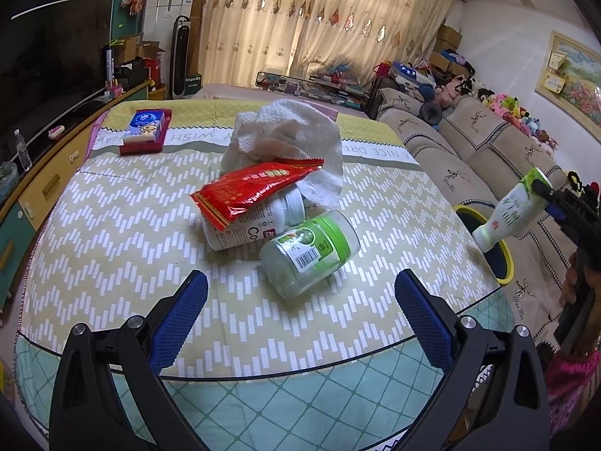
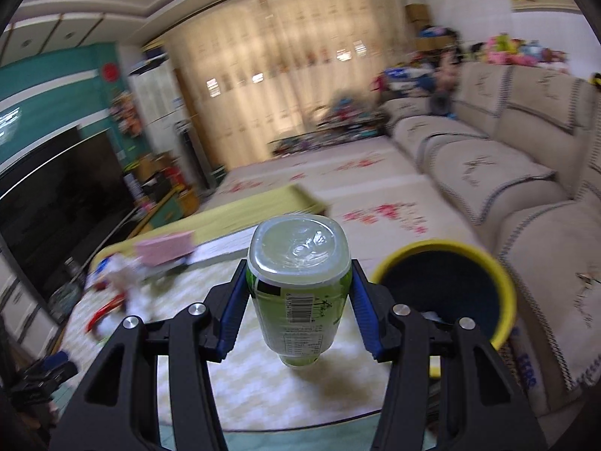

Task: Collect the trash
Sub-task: 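Carry the green-labelled bottle over the bin and release it with the right gripper, then move the left gripper to the clear green-capped jar and grasp it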

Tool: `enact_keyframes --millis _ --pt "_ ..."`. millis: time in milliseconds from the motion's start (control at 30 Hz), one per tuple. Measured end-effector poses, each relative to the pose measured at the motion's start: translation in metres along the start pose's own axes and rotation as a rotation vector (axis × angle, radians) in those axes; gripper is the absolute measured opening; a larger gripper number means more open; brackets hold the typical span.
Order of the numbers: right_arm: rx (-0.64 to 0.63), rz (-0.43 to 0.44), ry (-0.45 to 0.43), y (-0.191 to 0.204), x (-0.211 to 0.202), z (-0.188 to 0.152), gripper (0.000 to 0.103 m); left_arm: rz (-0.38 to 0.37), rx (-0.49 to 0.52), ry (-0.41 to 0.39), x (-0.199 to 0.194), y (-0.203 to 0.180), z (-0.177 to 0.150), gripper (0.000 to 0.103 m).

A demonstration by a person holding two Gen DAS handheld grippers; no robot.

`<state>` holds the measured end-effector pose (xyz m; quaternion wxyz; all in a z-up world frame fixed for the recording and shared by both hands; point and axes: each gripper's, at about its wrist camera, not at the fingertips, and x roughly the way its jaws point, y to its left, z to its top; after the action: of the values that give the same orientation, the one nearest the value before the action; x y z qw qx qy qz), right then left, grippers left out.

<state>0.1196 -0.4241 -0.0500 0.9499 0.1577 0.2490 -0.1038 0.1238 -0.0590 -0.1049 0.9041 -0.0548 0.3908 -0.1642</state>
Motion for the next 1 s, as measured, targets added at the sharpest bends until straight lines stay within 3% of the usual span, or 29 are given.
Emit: enact_keyframes --millis 167,333,600,800,1000 --pt "0.064 -0.151 -0.017 -0.049 0.017 0.005 0.05 0.004 0.008 0.038 0.016 -0.009 -0.002 0.098" --pt "0.115 -0.223 0.027 -0.086 0.048 0.002 0.05 0.011 0.019 0.07 0.03 -0.017 -0.002 0.098" --pt "0.138 -0.244 0.042 -0.101 0.064 -0.009 0.06 0.02 0.031 0.1 0.045 -0.023 0.0 0.098" --pt "0.12 -0.227 0.075 -0.091 0.072 -0.014 0.06 0.018 0.023 0.114 0.051 -0.019 -0.002 0.098" --pt "0.111 -0.209 0.08 -0.084 0.075 -0.014 0.06 -0.03 0.022 0.129 0.059 -0.021 -0.001 0.098"
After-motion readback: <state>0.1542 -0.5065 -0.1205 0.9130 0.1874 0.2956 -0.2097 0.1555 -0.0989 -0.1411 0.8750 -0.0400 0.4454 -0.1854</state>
